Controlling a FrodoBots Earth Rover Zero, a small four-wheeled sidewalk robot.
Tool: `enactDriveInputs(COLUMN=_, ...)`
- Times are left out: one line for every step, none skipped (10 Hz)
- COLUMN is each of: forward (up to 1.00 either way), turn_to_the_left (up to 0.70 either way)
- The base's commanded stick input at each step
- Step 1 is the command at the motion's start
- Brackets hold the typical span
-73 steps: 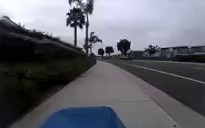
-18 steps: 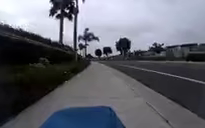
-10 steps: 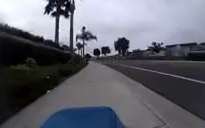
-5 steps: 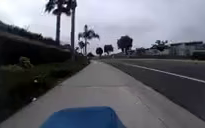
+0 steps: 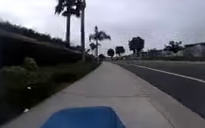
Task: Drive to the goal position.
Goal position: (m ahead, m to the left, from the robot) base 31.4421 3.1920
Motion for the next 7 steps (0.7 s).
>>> enactDriveInputs(forward=1.0, turn_to_the_left=0.0)
enactDriveInputs(forward=1.0, turn_to_the_left=0.0)
enactDriveInputs(forward=1.0, turn_to_the_left=0.0)
enactDriveInputs(forward=1.0, turn_to_the_left=0.0)
enactDriveInputs(forward=1.0, turn_to_the_left=0.0)
enactDriveInputs(forward=1.0, turn_to_the_left=0.0)
enactDriveInputs(forward=1.0, turn_to_the_left=0.0)
